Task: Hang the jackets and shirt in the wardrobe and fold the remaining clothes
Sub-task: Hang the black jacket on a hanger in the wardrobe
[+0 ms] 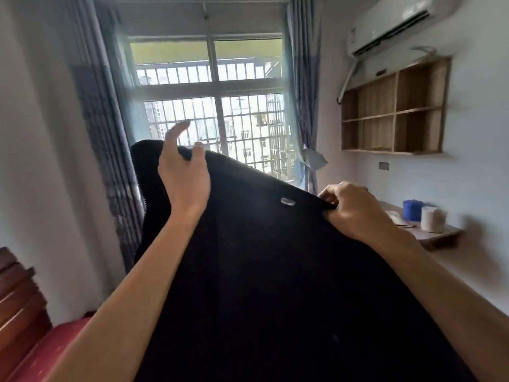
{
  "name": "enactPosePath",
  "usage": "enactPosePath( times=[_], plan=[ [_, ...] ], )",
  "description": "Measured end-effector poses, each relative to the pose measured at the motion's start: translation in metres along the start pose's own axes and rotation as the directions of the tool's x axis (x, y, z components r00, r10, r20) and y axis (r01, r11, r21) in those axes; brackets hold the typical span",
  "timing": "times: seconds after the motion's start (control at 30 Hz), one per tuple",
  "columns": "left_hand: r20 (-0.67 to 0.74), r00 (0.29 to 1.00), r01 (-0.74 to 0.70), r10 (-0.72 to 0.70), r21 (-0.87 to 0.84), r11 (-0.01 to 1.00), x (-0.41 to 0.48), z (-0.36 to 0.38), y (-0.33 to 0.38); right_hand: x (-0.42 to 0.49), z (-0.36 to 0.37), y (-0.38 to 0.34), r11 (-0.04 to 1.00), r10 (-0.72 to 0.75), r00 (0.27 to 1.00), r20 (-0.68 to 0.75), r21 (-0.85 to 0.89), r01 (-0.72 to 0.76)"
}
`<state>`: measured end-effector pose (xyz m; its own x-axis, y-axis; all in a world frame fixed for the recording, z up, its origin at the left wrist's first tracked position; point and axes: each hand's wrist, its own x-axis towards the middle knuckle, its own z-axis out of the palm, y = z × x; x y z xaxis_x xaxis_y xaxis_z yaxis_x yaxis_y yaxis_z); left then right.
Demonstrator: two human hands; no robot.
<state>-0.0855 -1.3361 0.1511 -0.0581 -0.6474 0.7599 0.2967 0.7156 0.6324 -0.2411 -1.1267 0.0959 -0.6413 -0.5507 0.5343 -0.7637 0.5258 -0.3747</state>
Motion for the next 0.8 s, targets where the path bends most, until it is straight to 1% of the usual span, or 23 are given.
enactPosePath(
  times=[0.03,0.1,0.2,0.23,0.3,0.37,0.4,0.47,0.53,0.57,0.6,0.63,0.67,0.7,0.73,0.8],
  plan=[
    [0.002,0.999,-0.032,0.032,0.075,0.997,0.002,-0.010,-0.005,0.001,0.006,-0.007,1.000,-0.006,1.000,0.007,0.028,0.006],
    [-0.032,0.998,-0.044,0.050,0.183,0.982,0.009,-0.033,-0.013,0.002,0.021,-0.023,0.998,-0.029,0.999,0.018,0.065,0.028],
    [-0.124,0.990,-0.034,0.073,0.289,0.957,0.025,-0.068,-0.018,0.008,0.051,-0.050,0.985,-0.149,0.987,0.053,0.097,0.143],
    [-0.134,0.986,-0.051,0.099,0.328,0.943,0.030,-0.080,-0.017,0.011,0.060,-0.060,0.974,-0.202,0.976,0.082,0.122,0.192],
    [-0.133,0.975,-0.115,0.180,0.394,0.912,0.035,-0.106,-0.009,0.019,0.075,-0.081,0.934,-0.314,0.935,0.166,0.230,0.273],
    [-0.094,0.957,-0.197,0.273,0.482,0.854,0.037,-0.135,0.001,0.027,0.086,-0.103,0.889,-0.375,0.886,0.273,0.376,0.261],
    [-0.045,0.946,-0.244,0.320,0.550,0.799,0.034,-0.149,0.006,0.033,0.092,-0.111,0.870,-0.393,0.862,0.319,0.432,0.237],
    [0.117,0.925,-0.345,0.362,0.660,0.668,0.025,-0.178,0.012,0.043,0.102,-0.128,0.809,-0.418,0.834,0.361,0.565,0.160],
    [0.325,0.895,-0.444,0.305,0.705,0.553,0.018,-0.206,0.008,0.049,0.108,-0.146,0.686,-0.434,0.824,0.365,0.726,0.040],
    [0.422,0.872,-0.490,0.249,0.756,0.434,0.016,-0.222,0.002,0.049,0.109,-0.157,0.620,-0.445,0.818,0.365,0.784,-0.013],
    [0.485,0.855,-0.518,0.182,0.815,0.259,0.015,-0.236,-0.004,0.048,0.108,-0.169,0.545,-0.465,0.811,0.355,0.837,-0.053],
    [0.512,0.850,-0.523,0.126,0.849,0.078,0.013,-0.250,-0.010,0.047,0.105,-0.181,0.464,-0.492,0.804,0.333,0.882,-0.082],
    [0.511,0.856,-0.507,0.082,0.860,-0.061,0.011,-0.262,-0.015,0.046,0.101,-0.194,0.377,-0.521,0.796,0.306,0.920,-0.107],
    [0.487,0.871,-0.477,0.059,0.869,-0.135,0.008,-0.271,-0.018,0.045,0.098,-0.207,0.300,-0.555,0.785,0.274,0.947,-0.118],
    [0.453,0.889,-0.438,0.067,0.884,-0.167,0.005,-0.278,-0.020,0.046,0.095,-0.218,0.245,-0.586,0.772,0.246,0.962,-0.120],
    [0.379,0.911,-0.340,0.159,0.912,-0.229,0.006,-0.288,-0.017,0.052,0.090,-0.237,0.196,-0.635,0.745,0.206,0.975,-0.103]
  ],
)
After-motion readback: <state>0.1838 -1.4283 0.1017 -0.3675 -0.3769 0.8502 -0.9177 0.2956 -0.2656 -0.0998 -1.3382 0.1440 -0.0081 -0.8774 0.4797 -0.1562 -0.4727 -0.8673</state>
